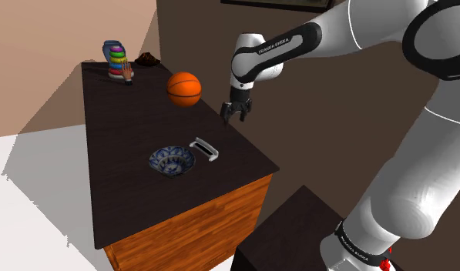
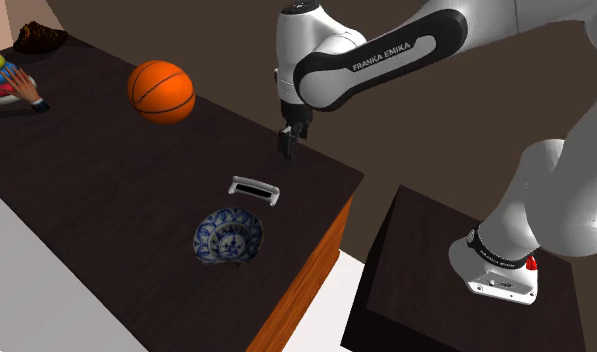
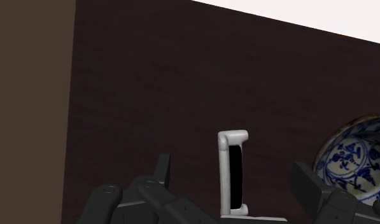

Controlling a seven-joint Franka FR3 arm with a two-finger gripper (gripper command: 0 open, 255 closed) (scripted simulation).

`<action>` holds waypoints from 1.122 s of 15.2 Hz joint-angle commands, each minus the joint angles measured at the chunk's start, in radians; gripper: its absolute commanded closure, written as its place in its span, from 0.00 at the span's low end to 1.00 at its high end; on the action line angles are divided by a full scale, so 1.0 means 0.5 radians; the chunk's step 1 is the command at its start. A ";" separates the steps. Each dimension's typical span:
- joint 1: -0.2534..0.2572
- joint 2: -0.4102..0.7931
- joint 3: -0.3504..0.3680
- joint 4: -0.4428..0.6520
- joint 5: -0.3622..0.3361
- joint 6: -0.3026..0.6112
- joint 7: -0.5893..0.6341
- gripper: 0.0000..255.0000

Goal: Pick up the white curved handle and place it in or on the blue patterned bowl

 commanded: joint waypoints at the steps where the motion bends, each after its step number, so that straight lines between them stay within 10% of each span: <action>1: 0.003 0.161 0.006 0.095 0.024 0.051 -0.029 0.00; 17: 0.016 1.268 0.095 1.043 0.108 0.117 -0.137 0.00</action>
